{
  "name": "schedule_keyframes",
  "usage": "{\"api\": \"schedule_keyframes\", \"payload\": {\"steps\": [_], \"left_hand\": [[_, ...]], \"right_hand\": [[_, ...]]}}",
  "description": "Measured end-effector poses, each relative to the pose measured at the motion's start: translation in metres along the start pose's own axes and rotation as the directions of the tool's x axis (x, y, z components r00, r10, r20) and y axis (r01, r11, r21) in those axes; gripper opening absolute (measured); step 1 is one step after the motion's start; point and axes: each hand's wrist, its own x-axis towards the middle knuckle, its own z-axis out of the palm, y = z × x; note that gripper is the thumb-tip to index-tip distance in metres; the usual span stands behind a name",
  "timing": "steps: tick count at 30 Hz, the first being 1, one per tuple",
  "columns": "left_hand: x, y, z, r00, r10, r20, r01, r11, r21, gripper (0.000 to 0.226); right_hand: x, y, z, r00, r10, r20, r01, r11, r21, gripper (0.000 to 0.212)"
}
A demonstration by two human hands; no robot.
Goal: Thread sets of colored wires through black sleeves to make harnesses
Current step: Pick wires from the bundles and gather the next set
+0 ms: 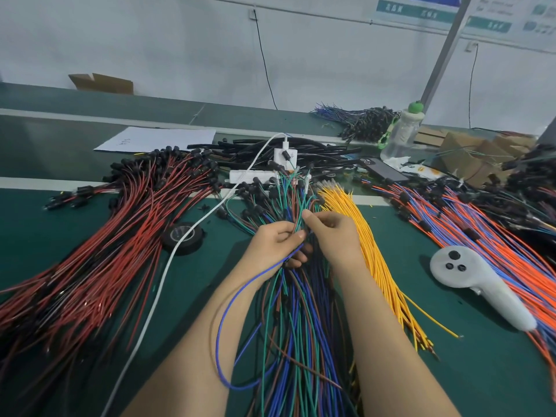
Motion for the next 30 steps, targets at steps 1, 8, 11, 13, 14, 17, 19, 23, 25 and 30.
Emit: {"api": "schedule_keyframes", "payload": {"steps": [1,8,11,13,14,17,19,23,25,30], "left_hand": [[0.0,-0.001,0.0,1.0,0.017,0.012,-0.017,0.999,0.028,0.011],[0.002,-0.006,-0.001,0.995,0.083,0.047,-0.089,0.988,0.129,0.012],[0.005,-0.01,0.0,0.996,0.085,0.033,-0.089,0.984,0.153,0.016],[0.007,-0.011,-0.001,0.997,0.077,0.016,-0.079,0.985,0.154,0.02],[0.007,-0.011,-0.001,0.997,0.076,0.011,-0.077,0.986,0.146,0.021],[0.007,-0.011,-0.002,0.997,0.077,0.004,-0.077,0.988,0.132,0.022],[0.007,-0.011,-0.002,0.997,0.075,-0.002,-0.074,0.987,0.142,0.021],[0.005,-0.01,-0.004,0.998,0.065,-0.004,-0.064,0.992,0.108,0.019],[0.005,-0.01,-0.004,0.998,0.063,0.003,-0.063,0.992,0.107,0.019],[0.007,-0.013,-0.005,0.994,0.108,0.003,-0.106,0.97,0.219,0.021]], "right_hand": [[0.001,0.0,-0.001,1.0,0.027,0.007,-0.027,0.999,0.034,0.024],[0.005,-0.001,-0.007,0.997,0.076,0.025,-0.078,0.991,0.108,0.019],[0.004,-0.001,-0.008,0.994,0.107,-0.015,-0.103,0.98,0.169,0.024],[0.004,0.0,-0.006,0.991,0.108,-0.079,-0.092,0.978,0.185,0.025],[0.004,0.0,-0.004,0.991,0.094,-0.096,-0.076,0.981,0.178,0.026],[0.003,0.0,-0.002,0.993,0.086,-0.082,-0.071,0.983,0.172,0.026],[0.003,0.001,-0.003,0.992,0.104,-0.075,-0.09,0.981,0.172,0.024],[0.004,0.003,-0.005,0.992,0.102,-0.08,-0.09,0.987,0.136,0.01],[0.005,0.003,-0.006,0.993,0.084,-0.078,-0.075,0.99,0.118,0.015],[0.006,0.0,-0.008,1.0,-0.001,-0.031,-0.003,0.993,-0.122,0.008]]}}
